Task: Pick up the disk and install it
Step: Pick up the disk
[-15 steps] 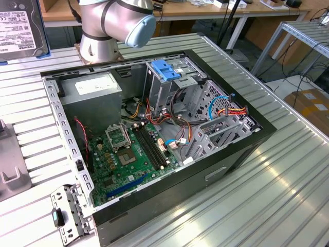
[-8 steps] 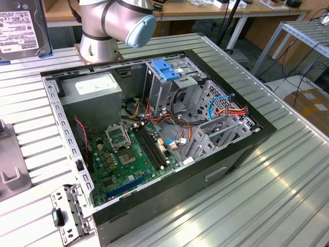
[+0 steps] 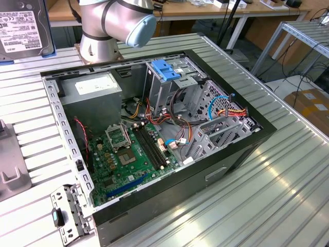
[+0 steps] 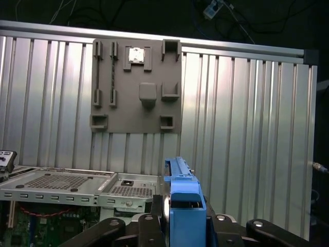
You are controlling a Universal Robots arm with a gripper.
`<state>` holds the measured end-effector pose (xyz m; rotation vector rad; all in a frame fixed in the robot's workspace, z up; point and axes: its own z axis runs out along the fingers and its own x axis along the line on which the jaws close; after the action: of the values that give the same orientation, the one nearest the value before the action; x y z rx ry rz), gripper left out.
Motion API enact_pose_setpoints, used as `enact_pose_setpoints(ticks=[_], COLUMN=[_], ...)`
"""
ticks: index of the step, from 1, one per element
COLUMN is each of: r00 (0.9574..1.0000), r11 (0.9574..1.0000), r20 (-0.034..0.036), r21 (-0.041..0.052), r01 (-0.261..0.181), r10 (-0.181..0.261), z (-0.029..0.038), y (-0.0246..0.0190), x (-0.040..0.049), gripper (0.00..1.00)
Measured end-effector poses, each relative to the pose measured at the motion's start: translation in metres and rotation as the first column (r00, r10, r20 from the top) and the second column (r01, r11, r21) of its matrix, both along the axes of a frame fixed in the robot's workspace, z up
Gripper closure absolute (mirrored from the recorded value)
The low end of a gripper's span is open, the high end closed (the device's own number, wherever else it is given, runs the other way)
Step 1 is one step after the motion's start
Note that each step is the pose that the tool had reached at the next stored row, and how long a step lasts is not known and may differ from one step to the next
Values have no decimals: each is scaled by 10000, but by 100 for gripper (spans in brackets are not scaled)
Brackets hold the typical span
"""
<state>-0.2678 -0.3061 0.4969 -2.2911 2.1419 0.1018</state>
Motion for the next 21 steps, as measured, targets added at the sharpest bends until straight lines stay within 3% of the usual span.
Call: enact_pose_setpoints(ticks=[11, 21], r00=[10000, 10000], r11=[10000, 10000], r20=[0, 1], r21=[0, -1], r01=[0, 0], r10=[0, 0], z=[-4, -7], y=[0, -10], x=[153, 214], gripper=[63, 63])
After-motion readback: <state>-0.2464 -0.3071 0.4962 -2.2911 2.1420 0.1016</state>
